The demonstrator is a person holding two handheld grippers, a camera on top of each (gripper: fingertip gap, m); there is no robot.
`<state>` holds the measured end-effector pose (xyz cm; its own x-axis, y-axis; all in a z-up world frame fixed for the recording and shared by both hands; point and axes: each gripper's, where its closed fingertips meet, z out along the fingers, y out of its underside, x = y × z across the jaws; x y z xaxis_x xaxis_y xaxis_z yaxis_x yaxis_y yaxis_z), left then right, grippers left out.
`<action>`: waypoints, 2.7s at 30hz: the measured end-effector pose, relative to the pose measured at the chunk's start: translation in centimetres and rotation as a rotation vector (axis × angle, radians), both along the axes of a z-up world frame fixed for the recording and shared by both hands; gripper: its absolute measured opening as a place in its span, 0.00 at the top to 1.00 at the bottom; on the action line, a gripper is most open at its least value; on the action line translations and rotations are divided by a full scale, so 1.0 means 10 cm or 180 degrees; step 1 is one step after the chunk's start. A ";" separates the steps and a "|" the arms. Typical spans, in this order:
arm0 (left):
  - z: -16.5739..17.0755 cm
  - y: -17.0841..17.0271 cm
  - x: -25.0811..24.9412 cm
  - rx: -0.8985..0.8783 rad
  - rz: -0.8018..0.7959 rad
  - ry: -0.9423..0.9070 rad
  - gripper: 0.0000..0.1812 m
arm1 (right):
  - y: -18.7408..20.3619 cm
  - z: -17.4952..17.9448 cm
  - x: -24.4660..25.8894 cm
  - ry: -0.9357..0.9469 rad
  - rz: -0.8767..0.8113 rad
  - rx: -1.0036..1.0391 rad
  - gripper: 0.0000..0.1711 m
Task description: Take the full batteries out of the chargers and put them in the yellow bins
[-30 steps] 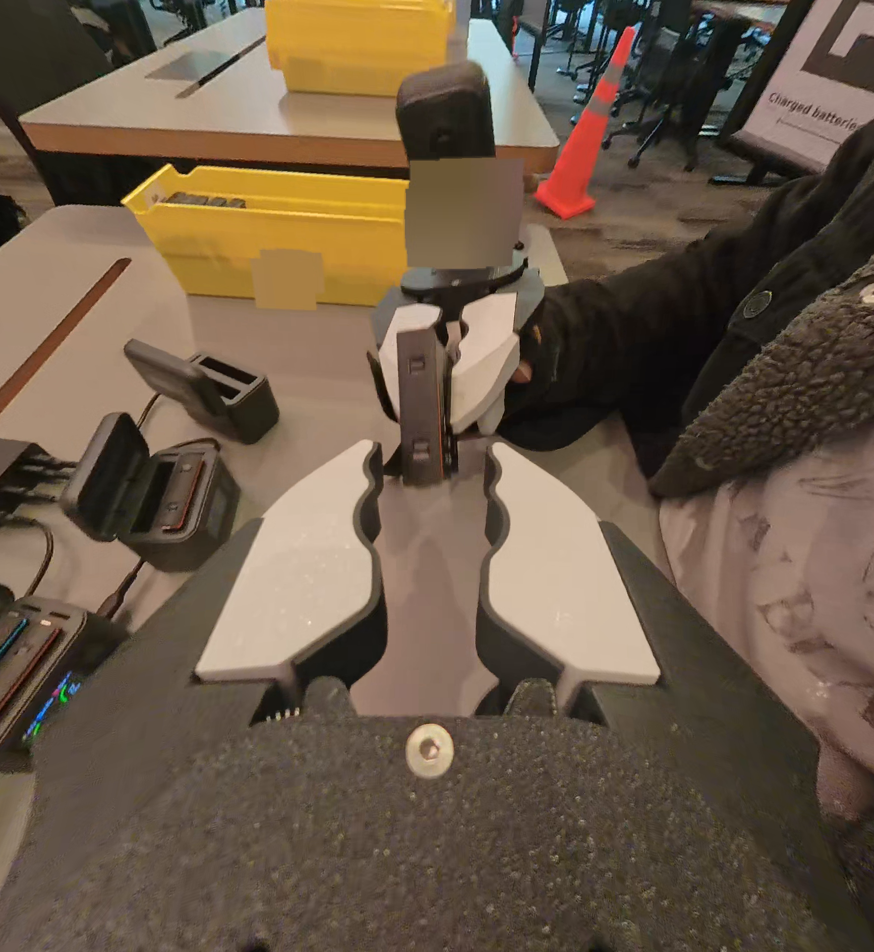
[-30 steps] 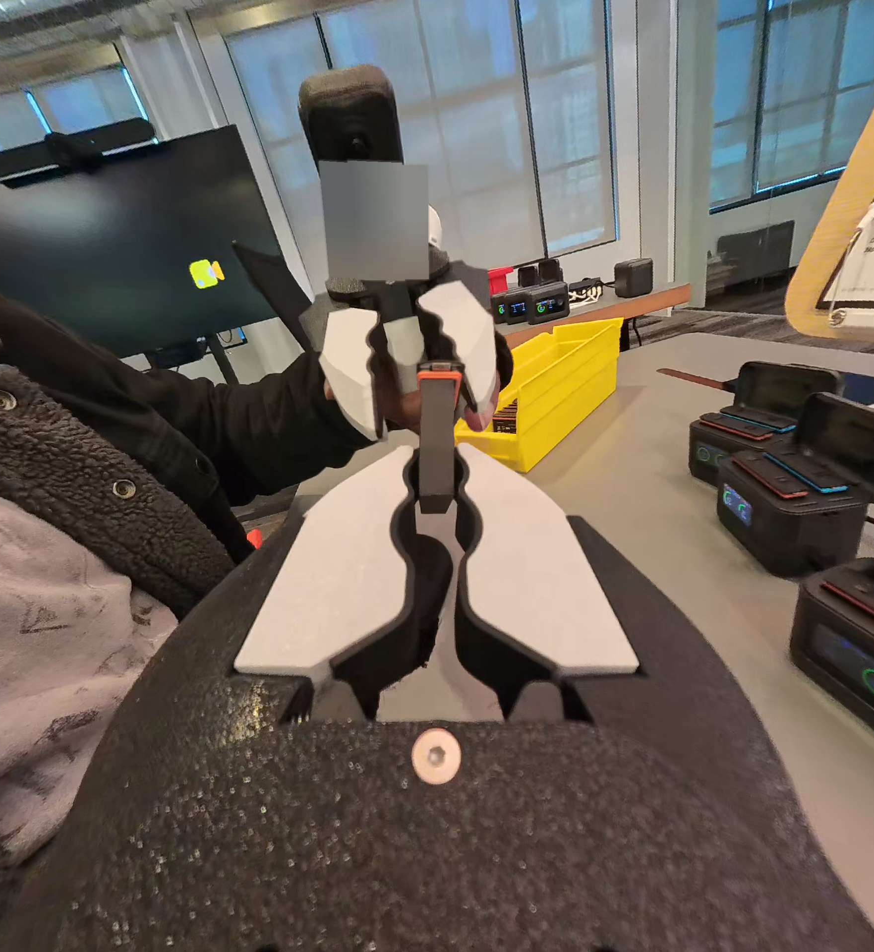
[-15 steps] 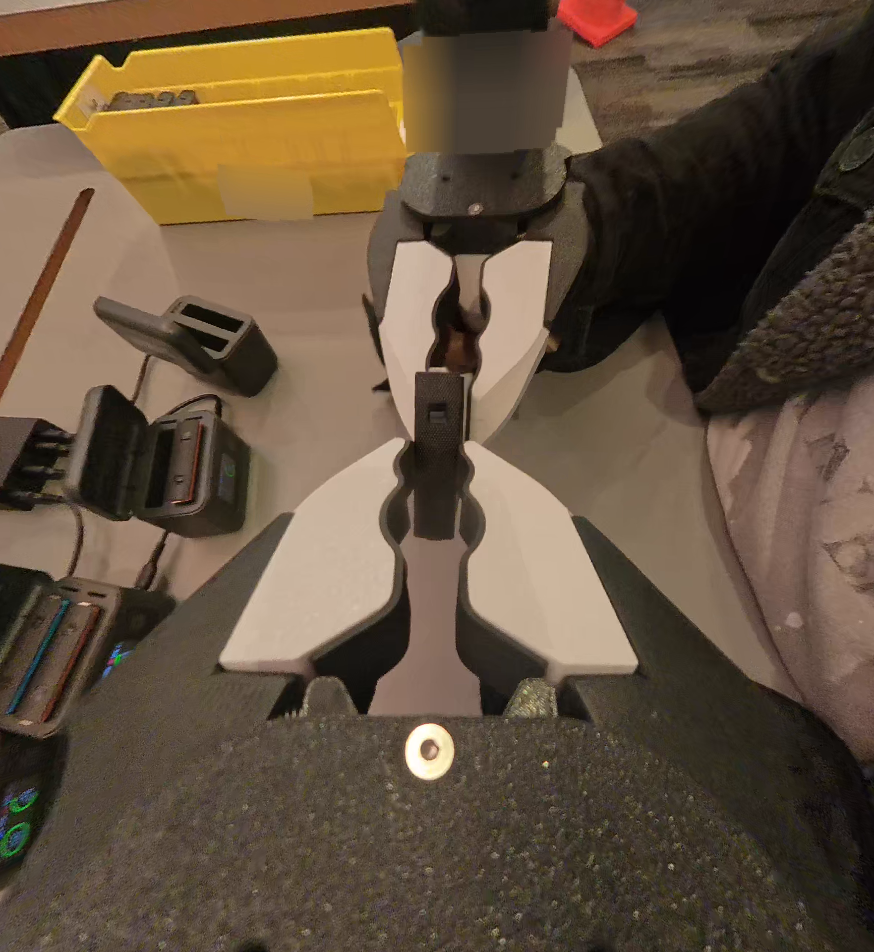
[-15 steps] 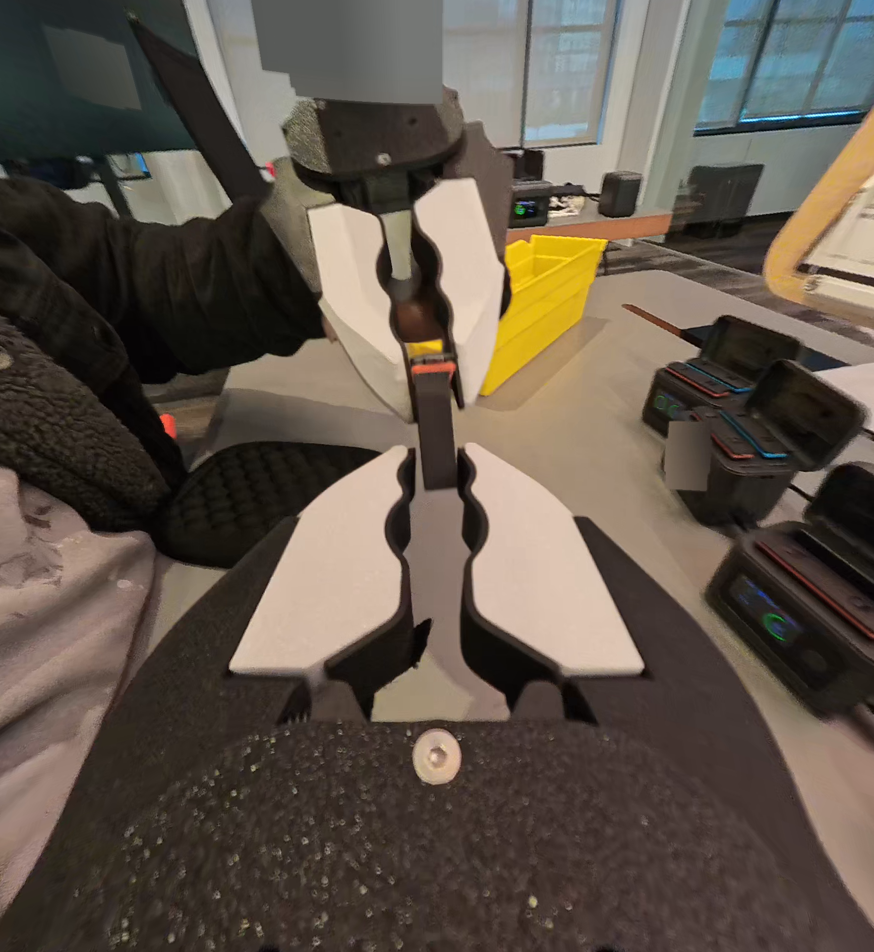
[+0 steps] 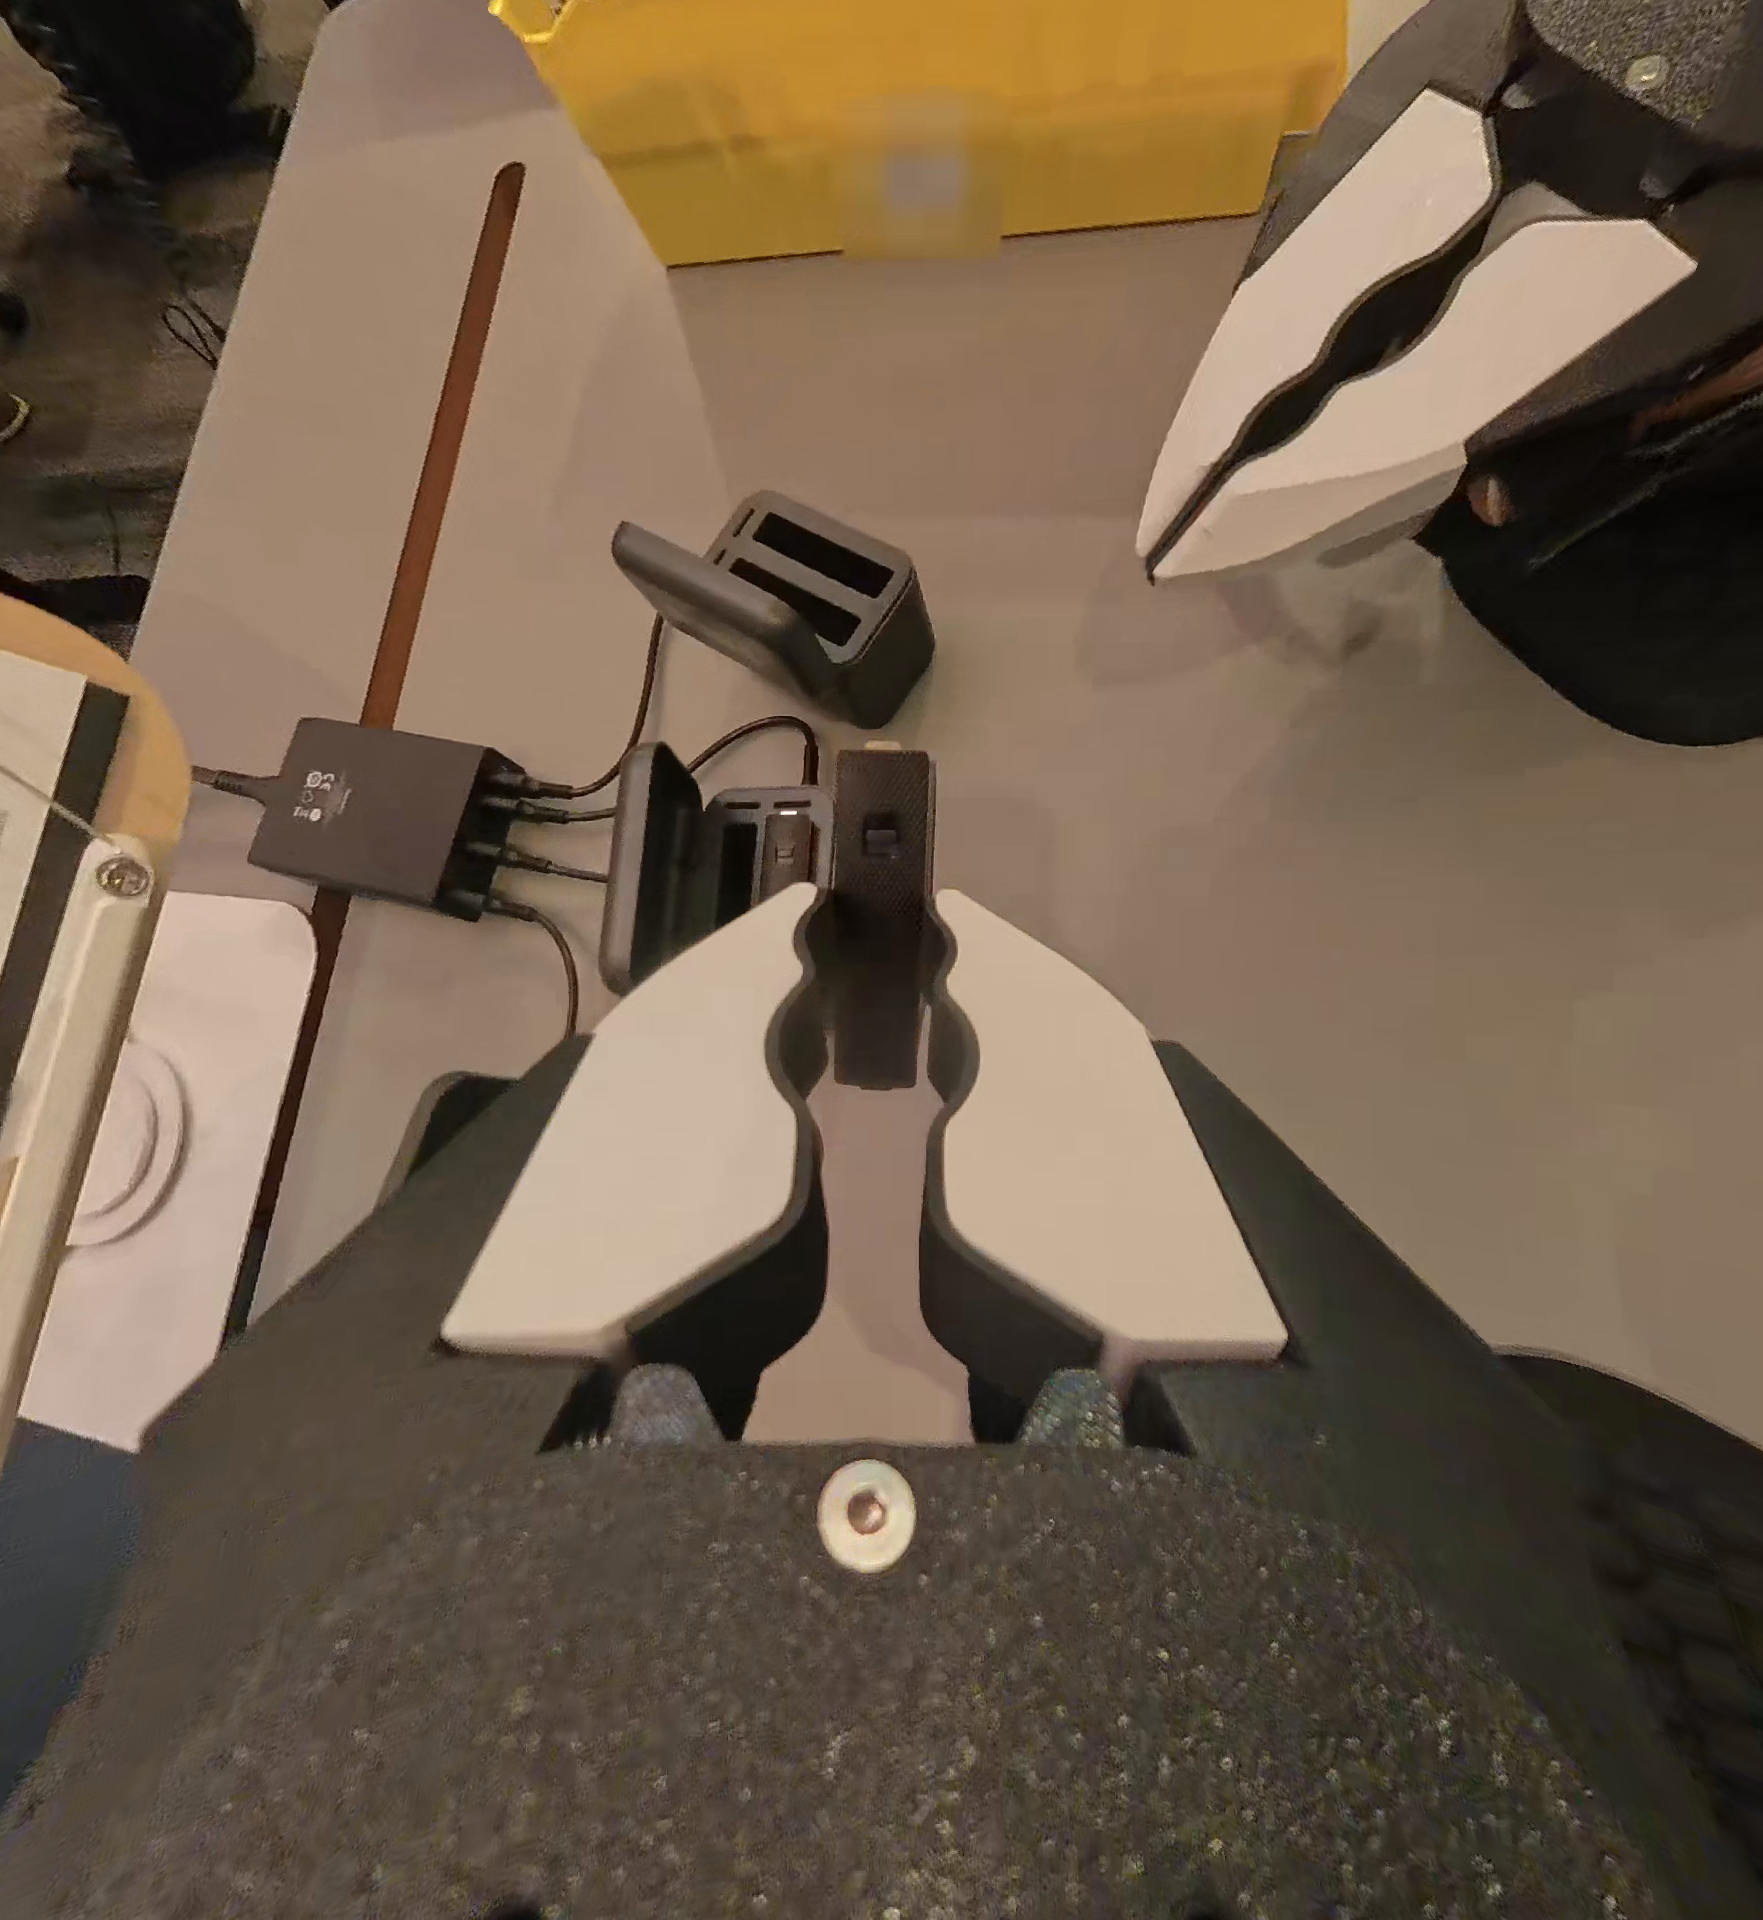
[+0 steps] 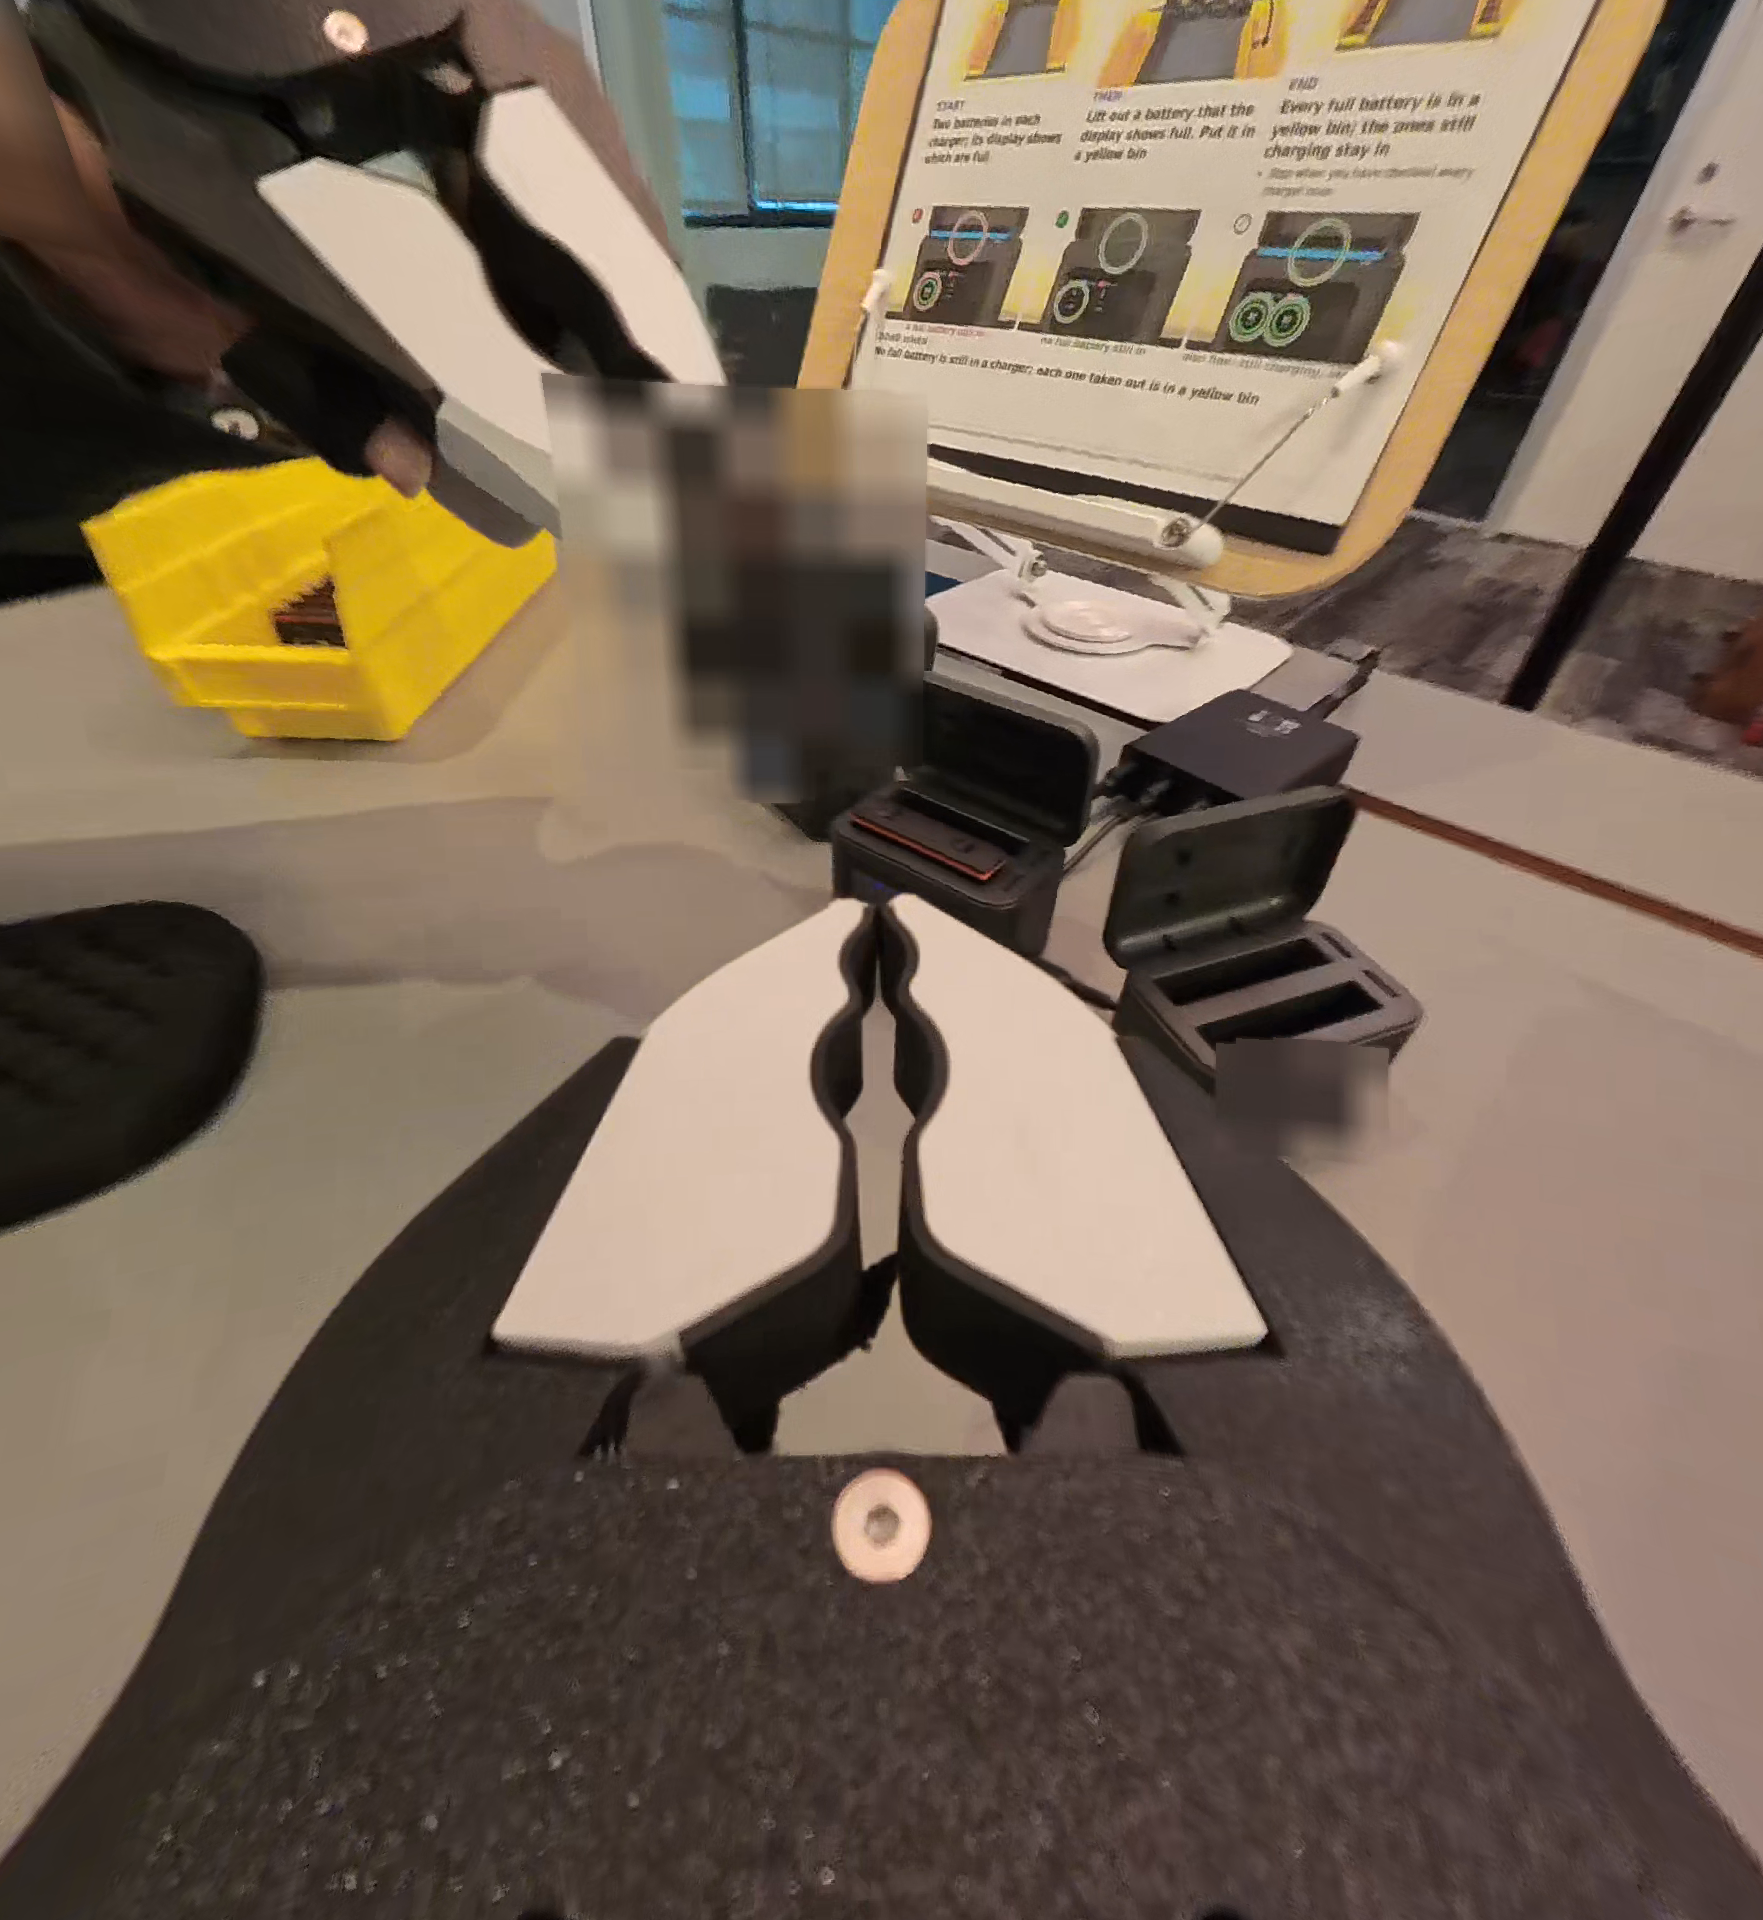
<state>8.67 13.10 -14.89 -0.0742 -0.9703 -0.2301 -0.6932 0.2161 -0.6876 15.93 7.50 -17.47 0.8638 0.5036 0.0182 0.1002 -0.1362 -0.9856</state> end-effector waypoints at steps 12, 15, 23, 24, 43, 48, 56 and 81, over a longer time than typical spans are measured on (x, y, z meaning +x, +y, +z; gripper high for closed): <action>-0.45 -0.47 0.06 0.0301 -0.0566 0.0757 0.91 | 0.07 -0.08 -0.48 -0.1526 0.0721 0.0164 0.73; -0.50 -0.54 0.06 0.0455 -0.0599 0.0925 0.91 | 0.05 -0.22 -0.60 -0.1851 0.1084 0.0018 0.87; -0.20 -0.65 0.04 -0.0127 -0.0591 -0.0373 0.76 | -0.10 0.10 -0.61 -0.0305 0.1568 0.0355 0.91; -0.16 -0.68 0.03 -0.0294 -0.0618 -0.0655 0.78 | -0.15 0.22 -0.59 0.0047 0.1661 0.0391 0.91; 0.16 -0.84 -0.03 -0.1251 -0.0562 -0.2407 0.94 | -0.21 0.57 -0.71 -0.0631 0.2148 0.0068 0.87; 0.15 -0.81 -0.03 -0.1211 -0.0514 -0.2425 0.94 | -0.21 0.54 -0.72 -0.1334 0.2369 -0.0301 0.91; 0.09 -0.36 -0.20 -0.0916 0.0283 -0.2472 0.84 | 0.33 0.55 -0.52 -0.2336 0.2177 -0.0468 0.92; -0.49 0.01 -0.82 -0.0442 0.1414 -0.1965 0.86 | 1.31 -0.31 -0.48 -0.3728 0.2341 -0.1272 0.92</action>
